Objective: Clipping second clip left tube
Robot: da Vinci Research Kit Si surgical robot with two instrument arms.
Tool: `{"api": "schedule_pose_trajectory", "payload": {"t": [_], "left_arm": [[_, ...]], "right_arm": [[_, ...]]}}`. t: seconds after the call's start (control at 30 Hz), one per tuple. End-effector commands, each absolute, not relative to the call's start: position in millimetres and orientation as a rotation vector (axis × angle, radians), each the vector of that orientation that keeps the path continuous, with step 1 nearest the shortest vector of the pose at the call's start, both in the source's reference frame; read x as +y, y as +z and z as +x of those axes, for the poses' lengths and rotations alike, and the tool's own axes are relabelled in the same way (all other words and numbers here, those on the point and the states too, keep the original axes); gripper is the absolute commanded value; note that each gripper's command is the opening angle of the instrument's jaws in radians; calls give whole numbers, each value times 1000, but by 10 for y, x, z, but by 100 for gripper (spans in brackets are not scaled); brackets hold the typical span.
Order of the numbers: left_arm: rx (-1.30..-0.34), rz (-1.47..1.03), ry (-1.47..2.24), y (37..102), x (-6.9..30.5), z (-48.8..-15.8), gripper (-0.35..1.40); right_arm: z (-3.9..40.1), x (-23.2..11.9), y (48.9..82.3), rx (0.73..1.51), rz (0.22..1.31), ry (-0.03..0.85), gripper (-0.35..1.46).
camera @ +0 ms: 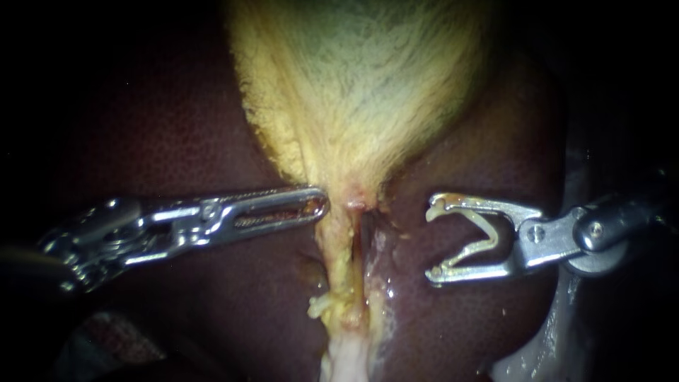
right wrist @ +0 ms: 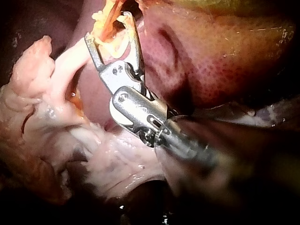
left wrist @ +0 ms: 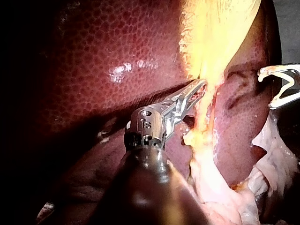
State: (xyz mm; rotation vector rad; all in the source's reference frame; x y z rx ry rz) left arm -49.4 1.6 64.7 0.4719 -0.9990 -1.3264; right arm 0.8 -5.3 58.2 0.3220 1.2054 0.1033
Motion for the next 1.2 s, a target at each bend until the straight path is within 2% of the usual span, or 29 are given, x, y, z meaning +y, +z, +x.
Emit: {"api": "schedule_pose_trajectory", "payload": {"t": [0.03,0.23,0.43,0.57,0.77,1.2], "left_arm": [[-999,473,-1326,644,16,-492,-23],[-1000,484,-1319,630,10,-472,-23],[-998,468,-1320,620,7,-452,-23],[-996,467,-1331,609,6,-444,-33],[-994,465,-1335,597,3,-445,-35],[-998,470,-1341,575,3,-445,-35]], "right_arm": [[10,-55,583,1206,322,103,60],[35,-79,602,1204,384,146,60],[85,-116,637,1200,448,175,60],[109,-131,659,1191,466,202,60],[127,-128,688,1175,462,220,60],[124,-116,735,1059,469,204,58]]}}
